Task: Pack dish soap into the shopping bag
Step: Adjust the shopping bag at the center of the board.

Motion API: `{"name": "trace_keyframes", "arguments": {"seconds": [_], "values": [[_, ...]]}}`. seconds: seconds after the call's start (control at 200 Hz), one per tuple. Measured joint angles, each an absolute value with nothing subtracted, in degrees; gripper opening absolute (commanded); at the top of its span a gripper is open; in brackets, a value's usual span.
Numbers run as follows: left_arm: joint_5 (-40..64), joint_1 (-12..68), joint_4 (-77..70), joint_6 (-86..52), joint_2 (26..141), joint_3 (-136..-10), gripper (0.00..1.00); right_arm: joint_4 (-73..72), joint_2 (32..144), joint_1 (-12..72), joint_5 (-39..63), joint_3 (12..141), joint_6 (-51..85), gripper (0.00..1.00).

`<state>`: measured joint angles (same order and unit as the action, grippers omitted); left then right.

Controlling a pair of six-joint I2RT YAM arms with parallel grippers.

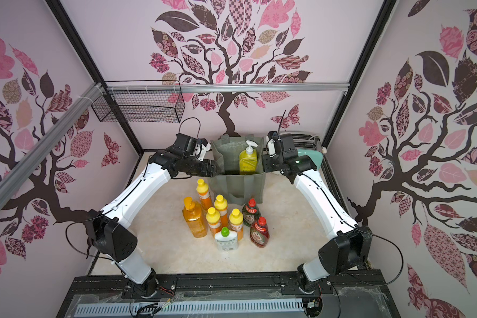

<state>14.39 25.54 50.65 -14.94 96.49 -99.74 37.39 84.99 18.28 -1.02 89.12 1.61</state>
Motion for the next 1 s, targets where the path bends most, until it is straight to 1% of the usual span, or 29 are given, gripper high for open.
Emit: {"name": "trace_keyframes", "arguments": {"seconds": [0.055,0.15,0.245,0.33,0.43,0.56,0.675,0.775,0.9,0.995], "values": [[14.2,25.3,49.9,-14.8,94.6,-99.7,0.88,37.1,83.8,18.3,0.7,88.7,2.1,0.66],[13.8,24.9,49.1,-14.7,91.4,-99.8,0.9,36.1,79.5,18.3,5.4,86.1,2.8,0.7],[13.2,24.4,48.5,-14.8,88.4,-99.0,0.91,33.6,72.9,18.4,11.4,82.1,4.2,0.71],[13.5,23.2,46.9,-15.2,84.1,-94.9,0.92,31.3,67.7,19.1,16.8,79.0,5.7,0.71],[14.3,19.3,45.9,-16.3,78.6,-88.7,0.92,30.3,64.9,23.1,21.3,77.9,6.2,0.72],[14.7,13.8,45.0,-17.4,72.8,-80.9,0.92,30.2,65.6,30.5,24.6,77.7,5.3,0.72],[15.3,11.5,44.4,-18.6,67.7,-74.4,0.92,30.2,66.9,33.5,27.2,76.4,5.0,0.72],[17.4,9.3,43.4,-19.9,63.4,-69.8,0.91,30.6,68.7,37.6,26.0,76.6,3.8,0.72],[21.8,3.6,42.0,-22.2,58.5,-65.3,0.88,31.6,72.8,45.1,25.4,79.0,1.2,0.71],[23.6,1.6,42.0,-23.0,56.2,-64.3,0.86,31.9,75.3,46.8,25.5,80.0,-1.0,0.71]]}}
